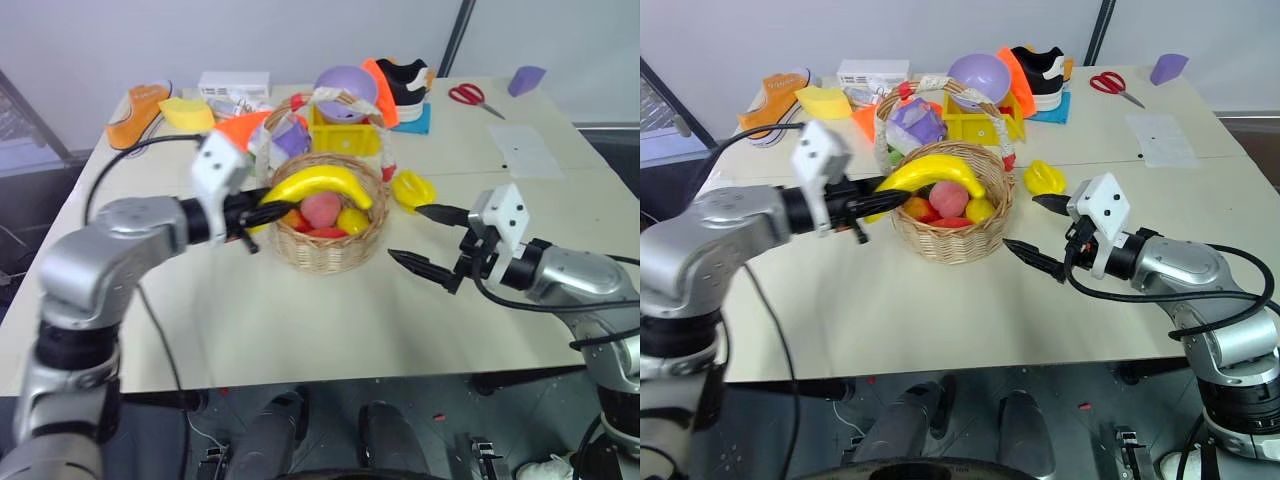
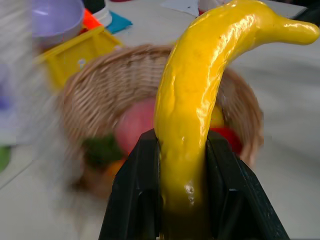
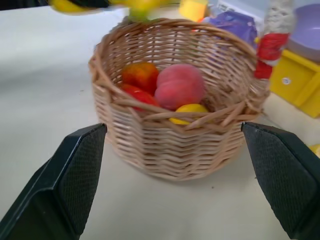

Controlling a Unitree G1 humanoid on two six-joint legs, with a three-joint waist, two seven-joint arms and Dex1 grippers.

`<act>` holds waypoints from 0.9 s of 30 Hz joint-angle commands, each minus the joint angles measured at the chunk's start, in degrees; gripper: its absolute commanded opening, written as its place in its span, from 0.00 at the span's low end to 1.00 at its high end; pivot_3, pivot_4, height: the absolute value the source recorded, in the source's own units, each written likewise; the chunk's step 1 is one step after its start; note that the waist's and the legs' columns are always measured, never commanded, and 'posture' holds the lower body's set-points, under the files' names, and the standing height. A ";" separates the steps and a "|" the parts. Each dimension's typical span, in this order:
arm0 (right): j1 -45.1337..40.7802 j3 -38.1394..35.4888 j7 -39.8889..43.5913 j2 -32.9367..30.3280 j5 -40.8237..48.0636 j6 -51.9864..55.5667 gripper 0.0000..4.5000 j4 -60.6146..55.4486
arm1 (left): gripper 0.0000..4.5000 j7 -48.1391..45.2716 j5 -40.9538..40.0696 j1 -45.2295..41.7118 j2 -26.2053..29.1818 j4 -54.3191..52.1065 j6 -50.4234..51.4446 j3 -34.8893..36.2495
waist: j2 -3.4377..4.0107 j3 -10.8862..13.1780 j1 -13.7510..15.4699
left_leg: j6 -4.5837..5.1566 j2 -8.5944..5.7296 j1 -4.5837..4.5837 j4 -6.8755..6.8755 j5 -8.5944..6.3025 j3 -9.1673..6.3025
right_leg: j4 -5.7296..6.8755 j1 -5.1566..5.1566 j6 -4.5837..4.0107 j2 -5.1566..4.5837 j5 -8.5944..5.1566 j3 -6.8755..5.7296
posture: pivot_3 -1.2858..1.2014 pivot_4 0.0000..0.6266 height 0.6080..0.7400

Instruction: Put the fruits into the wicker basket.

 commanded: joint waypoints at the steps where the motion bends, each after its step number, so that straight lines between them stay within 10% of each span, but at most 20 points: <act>1: 0.43 -1.77 -1.11 0.28 0.51 0.08 1.00 -2.44 | 0.13 3.71 5.14 -5.08 -2.05 4.42 0.52 -3.49 | -0.01 0.01 -0.12 | 0.04 0.01 -0.02 -0.05 0.02 0.01 | 0.05 -0.07 0.07 0.00 -0.01 0.00 | 0.52 0.24 1.00; 4: 1.21 -2.32 -1.99 0.50 0.60 0.21 1.00 -3.11 | 0.13 3.27 8.13 -6.99 -3.25 8.13 -1.37 -6.36 | -0.01 0.01 -0.17 | 0.03 0.08 -0.05 -0.20 0.02 0.05 | 0.12 -0.21 0.13 0.03 -0.05 -0.01 | 0.52 0.24 1.00; 12: -1.93 1.24 -8.90 2.30 -7.41 -0.21 1.00 4.63 | 0.99 -3.02 9.92 -6.23 -0.35 8.62 -5.83 -5.89 | -0.02 0.01 -0.07 | -0.04 0.12 -0.01 0.02 -0.03 0.07 | 0.13 -0.11 0.07 0.12 -0.02 0.01 | 0.52 0.24 1.00; 19: -18.25 5.85 -17.60 11.90 -18.80 -6.61 1.00 34.52 | 0.99 -20.96 4.70 6.59 8.13 1.30 -21.32 1.74 | 0.05 0.04 -1.62 | -0.12 0.34 0.14 -0.09 0.08 0.18 | 0.14 -0.08 -0.11 0.37 0.09 0.10 | 0.52 0.24 1.00; 27: -29.82 8.68 -11.94 15.74 -24.38 -19.49 1.00 57.55 | 0.99 -20.35 -1.87 9.90 6.88 -3.47 -17.38 5.16 | 0.07 0.05 -1.36 | -0.27 0.43 0.14 -0.12 0.17 0.11 | 0.21 -0.09 -0.18 0.50 0.15 0.02 | 0.52 0.24 1.00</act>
